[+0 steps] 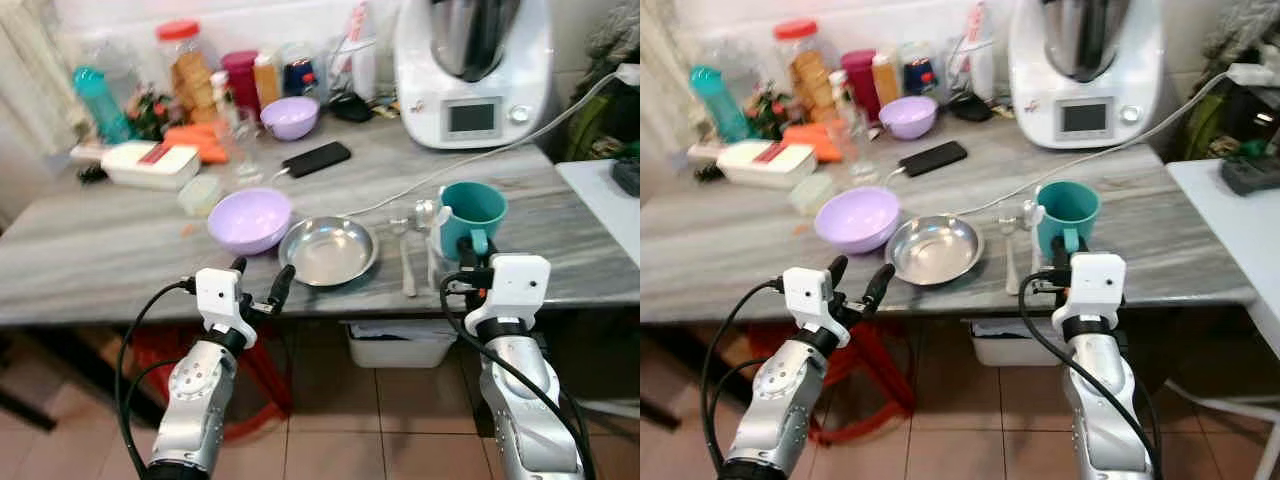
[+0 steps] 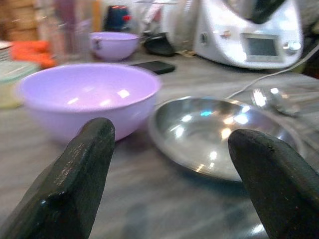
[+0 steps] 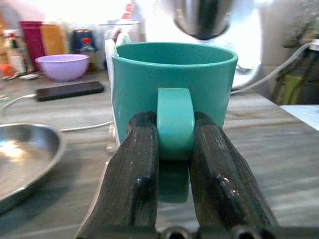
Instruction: Setting the table
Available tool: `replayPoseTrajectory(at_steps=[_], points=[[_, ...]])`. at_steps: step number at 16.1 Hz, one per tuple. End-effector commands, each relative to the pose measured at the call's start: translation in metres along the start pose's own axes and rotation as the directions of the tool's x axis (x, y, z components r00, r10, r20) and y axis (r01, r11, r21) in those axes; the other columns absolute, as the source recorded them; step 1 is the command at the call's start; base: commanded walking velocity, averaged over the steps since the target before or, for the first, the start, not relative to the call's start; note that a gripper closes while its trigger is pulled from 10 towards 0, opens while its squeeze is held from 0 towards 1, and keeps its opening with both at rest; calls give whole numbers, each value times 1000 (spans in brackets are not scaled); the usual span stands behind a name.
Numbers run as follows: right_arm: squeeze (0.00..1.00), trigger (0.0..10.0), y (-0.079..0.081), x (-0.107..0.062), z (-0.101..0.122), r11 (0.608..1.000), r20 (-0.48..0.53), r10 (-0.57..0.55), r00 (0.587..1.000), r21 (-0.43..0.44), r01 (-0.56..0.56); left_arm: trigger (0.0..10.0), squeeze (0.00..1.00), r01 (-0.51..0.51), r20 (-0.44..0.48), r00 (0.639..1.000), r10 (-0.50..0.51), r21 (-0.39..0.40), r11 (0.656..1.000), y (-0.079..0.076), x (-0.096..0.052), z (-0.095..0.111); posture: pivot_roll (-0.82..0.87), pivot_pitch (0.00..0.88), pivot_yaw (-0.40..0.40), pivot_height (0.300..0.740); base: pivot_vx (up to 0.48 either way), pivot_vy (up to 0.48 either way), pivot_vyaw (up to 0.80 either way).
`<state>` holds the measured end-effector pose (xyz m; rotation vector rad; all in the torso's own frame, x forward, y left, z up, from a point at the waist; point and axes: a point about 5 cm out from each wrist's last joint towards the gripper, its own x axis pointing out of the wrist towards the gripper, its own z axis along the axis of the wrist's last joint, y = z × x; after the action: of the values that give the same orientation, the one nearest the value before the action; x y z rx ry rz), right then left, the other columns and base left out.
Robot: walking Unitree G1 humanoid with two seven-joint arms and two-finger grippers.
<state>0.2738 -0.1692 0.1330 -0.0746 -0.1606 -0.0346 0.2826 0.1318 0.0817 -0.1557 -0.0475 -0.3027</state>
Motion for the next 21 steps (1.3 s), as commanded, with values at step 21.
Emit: replayPoseTrajectory(at_steps=[21], points=[[0,10000,9,0,4,999,29,42,999,0,-42,10000,0,-17,-13,1000,17,33,999,10,-10,2,-135,0,92,740,185,0,0]])
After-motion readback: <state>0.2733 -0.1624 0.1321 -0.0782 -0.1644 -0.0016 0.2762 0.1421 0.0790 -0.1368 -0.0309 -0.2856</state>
